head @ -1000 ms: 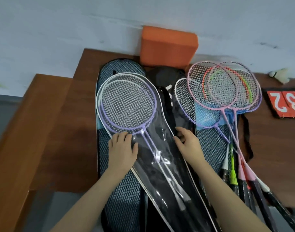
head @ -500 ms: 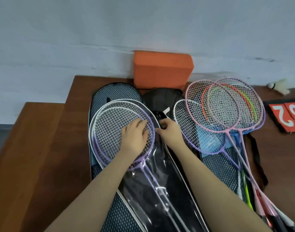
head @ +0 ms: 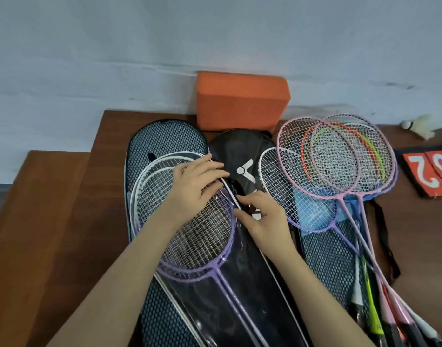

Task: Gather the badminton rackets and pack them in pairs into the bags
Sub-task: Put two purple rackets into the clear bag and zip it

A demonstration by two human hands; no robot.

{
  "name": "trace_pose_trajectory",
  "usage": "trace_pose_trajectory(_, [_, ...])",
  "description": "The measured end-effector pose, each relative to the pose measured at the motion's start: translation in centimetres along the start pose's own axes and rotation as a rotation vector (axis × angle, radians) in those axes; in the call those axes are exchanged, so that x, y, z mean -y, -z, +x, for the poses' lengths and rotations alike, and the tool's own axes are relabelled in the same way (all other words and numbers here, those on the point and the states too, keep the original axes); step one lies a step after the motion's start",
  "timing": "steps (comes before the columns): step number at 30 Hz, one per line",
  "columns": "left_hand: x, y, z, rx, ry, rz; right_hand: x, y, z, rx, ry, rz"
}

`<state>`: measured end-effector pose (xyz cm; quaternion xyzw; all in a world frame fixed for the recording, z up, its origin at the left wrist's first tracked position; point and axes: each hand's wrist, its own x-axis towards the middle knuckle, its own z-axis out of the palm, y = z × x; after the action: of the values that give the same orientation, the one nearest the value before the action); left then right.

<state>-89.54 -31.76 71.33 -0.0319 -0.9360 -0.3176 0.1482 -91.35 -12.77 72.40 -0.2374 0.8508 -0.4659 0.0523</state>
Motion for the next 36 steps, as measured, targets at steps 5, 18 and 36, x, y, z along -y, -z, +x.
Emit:
trace_pose_trajectory(5, [-0.7, -0.2, -0.2, -0.046, -0.032, 0.005, 0.4, 0.4, -0.3, 0.014, -0.082, 0.075])
trace_pose_trajectory(18, [-2.2, 1.5, -2.1, -0.209, -0.024, -0.021, 3.6, 1.2, 1.5, 0.012, -0.091, 0.164])
trace_pose_trajectory(36, [-0.7, 2.6, -1.4, -0.258, 0.151, -0.013, -1.2, 4.2, -3.4, 0.108, 0.211, -0.424])
